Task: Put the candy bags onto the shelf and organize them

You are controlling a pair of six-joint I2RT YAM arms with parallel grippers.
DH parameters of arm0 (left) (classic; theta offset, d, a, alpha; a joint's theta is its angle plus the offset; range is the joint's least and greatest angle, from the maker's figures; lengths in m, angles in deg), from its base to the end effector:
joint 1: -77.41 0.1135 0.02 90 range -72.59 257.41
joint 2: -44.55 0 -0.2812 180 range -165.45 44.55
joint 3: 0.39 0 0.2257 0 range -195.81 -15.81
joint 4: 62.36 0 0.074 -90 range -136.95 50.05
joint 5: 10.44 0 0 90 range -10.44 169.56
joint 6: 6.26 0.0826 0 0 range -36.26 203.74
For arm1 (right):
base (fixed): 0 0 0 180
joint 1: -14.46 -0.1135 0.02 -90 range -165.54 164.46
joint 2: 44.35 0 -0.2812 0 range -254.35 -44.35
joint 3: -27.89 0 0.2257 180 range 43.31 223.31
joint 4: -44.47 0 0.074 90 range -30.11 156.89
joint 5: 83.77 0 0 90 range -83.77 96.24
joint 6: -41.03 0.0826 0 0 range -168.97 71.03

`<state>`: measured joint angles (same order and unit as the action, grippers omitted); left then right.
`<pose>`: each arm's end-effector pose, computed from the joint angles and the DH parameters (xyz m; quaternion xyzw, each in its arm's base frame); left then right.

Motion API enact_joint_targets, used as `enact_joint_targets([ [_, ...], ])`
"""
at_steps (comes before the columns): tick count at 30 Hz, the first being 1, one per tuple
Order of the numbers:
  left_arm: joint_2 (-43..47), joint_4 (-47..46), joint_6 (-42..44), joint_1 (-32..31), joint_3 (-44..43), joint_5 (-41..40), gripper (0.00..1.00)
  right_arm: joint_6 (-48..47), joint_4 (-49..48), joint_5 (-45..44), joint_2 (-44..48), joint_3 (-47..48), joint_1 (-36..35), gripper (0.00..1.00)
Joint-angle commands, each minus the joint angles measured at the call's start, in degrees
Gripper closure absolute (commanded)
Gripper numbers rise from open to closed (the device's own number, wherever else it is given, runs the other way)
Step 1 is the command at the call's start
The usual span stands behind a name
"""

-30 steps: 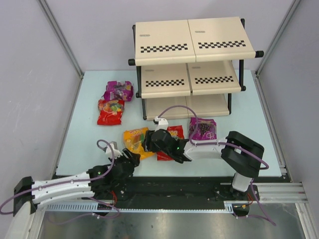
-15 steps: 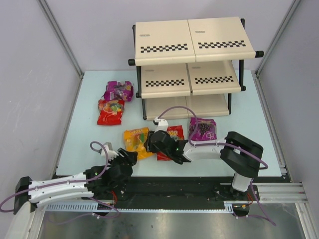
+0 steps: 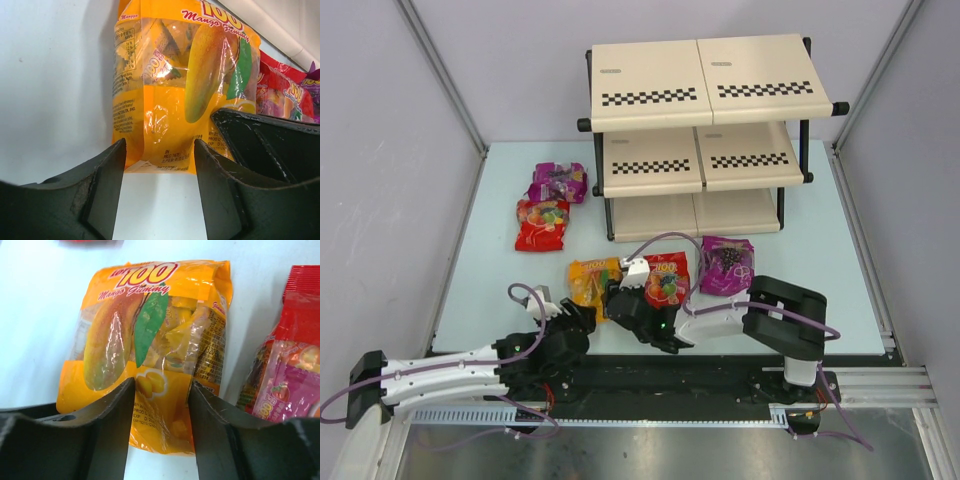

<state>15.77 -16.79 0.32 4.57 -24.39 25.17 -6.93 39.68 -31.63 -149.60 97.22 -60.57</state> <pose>0.0867 -0.0531 0.1361 -0.2315 0.8189 -0.2068 0.4828 0.1512 0.3694 0.1804 -0.0810 0.8352 0.2490 0.4836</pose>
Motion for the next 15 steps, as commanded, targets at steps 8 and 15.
enact_joint_targets([
  [8,1.8,-1.4,1.3,-0.4,2.2,-1.4,0.38,9.4,-6.3,-9.1,0.2,-5.9,-3.1,0.42],
  [15,0.7,-2.7,1.8,-0.4,2.3,-1.2,0.39,10.6,-7.3,-10.9,1.7,-8.6,-5.1,0.38],
])
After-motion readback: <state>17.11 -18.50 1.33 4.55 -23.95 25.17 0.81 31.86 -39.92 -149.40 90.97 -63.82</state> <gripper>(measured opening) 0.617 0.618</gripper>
